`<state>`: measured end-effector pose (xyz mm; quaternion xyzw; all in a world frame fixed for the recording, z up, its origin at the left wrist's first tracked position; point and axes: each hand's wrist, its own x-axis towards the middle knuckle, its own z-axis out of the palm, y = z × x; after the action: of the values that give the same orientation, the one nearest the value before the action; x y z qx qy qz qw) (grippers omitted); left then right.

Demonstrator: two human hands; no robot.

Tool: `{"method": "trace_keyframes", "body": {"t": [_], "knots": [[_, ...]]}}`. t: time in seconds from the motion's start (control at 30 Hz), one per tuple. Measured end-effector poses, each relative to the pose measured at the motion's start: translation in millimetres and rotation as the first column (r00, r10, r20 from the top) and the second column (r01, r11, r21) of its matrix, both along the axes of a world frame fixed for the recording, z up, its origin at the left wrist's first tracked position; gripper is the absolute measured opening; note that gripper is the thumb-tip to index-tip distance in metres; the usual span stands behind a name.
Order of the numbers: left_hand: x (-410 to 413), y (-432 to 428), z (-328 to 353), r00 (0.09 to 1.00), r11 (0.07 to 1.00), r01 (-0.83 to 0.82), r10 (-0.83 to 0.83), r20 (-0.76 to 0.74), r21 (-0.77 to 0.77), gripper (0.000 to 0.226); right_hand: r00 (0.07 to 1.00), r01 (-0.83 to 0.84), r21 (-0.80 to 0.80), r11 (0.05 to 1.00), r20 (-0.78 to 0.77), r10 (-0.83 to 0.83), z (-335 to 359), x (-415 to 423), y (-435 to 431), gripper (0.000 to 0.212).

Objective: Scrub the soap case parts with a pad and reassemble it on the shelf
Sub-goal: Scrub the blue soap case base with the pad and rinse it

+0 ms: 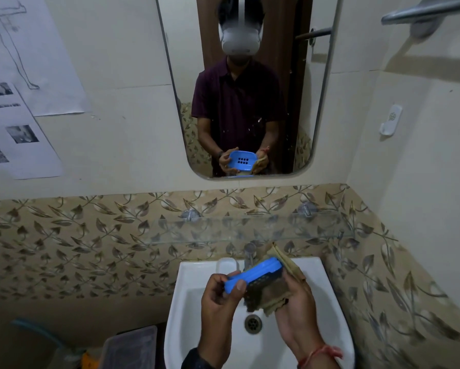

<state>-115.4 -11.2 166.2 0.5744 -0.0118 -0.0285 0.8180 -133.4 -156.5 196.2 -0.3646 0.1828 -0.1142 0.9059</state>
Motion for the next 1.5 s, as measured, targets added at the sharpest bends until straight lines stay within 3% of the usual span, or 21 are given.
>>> {"method": "trace_keyframes", "body": {"t": [0.07,0.2,0.3,0.37,0.53,0.73,0.8,0.87,0.97,1.03,1.1,1.2,1.33,1.43,1.5], "knots": [[2.5,4.9,2.3,0.998,0.996,0.057,-0.056,-0.019,0.062,0.054,1.0,-0.021,-0.04,0.999,0.022,0.021,2.5,2.4,-3.5,0.031],[5.6,17.9,10.1,0.969,0.937,0.248,-0.242,-0.052,0.245,0.053,0.988,-0.134,-0.34,0.931,0.03,0.153,11.7,7.4,-9.0,0.035],[8.6,18.9,20.5,0.926,0.834,0.369,-0.369,-0.083,0.41,0.093,0.953,-0.246,-0.564,0.788,0.006,0.302,19.6,9.4,-3.5,0.038],[9.9,19.6,26.4,0.907,0.791,0.398,-0.415,-0.072,0.464,0.105,0.943,-0.241,-0.688,0.684,0.002,0.334,27.7,9.2,-0.2,0.041],[7.1,32.5,36.3,0.896,0.806,0.422,-0.44,-0.055,0.415,0.108,0.945,-0.276,-0.723,0.634,-0.083,0.317,26.2,16.7,-11.6,0.05],[5.5,37.3,48.4,0.859,0.751,0.444,-0.512,0.006,0.49,0.11,0.894,-0.109,-0.806,0.582,0.176,0.411,44.8,-7.3,-7.9,0.045],[3.2,38.6,48.6,0.858,0.77,0.437,-0.512,0.04,0.464,0.112,0.917,-0.127,-0.78,0.613,0.143,0.371,47.5,-6.1,-9.9,0.044],[2.1,39.7,48.1,0.859,0.811,0.426,-0.502,0.102,0.401,0.112,0.954,-0.207,-0.745,0.634,-0.009,0.301,43.9,-5.5,-8.4,0.037],[7.5,43.8,54.5,0.884,0.892,0.34,-0.411,0.221,0.297,0.116,0.866,-0.49,-0.506,0.709,-0.193,0.461,34.7,-14.9,6.6,0.03],[13.1,47.2,57.4,0.892,0.921,0.259,-0.344,0.295,0.29,0.119,0.873,-0.488,-0.318,0.813,-0.188,0.451,30.1,-24.4,13.7,0.045],[15.4,49.3,59.0,0.895,0.934,0.203,-0.298,0.33,0.293,0.114,0.907,-0.409,-0.225,0.885,-0.212,0.365,25.7,-28.8,13.4,0.045],[18.1,55.4,55.8,0.896,0.944,0.179,-0.272,0.35,0.276,0.109,0.876,-0.456,-0.124,0.881,-0.235,0.421,33.4,-34.3,9.0,0.049],[21.9,67.4,53.8,0.89,0.937,0.196,-0.294,0.348,0.29,0.114,0.852,-0.497,-0.132,0.858,-0.262,0.454,45.8,-43.8,-15.7,0.045],[20.5,73.3,49.5,0.876,0.915,0.27,-0.363,0.316,0.301,0.121,0.941,-0.324,-0.203,0.924,-0.174,0.291,50.6,-38.1,-28.3,0.042],[17.2,69.5,46.6,0.867,0.899,0.319,-0.404,0.291,0.299,0.122,0.973,-0.224,-0.338,0.914,-0.024,0.229,62.0,-32.1,-17.3,0.041]]}}
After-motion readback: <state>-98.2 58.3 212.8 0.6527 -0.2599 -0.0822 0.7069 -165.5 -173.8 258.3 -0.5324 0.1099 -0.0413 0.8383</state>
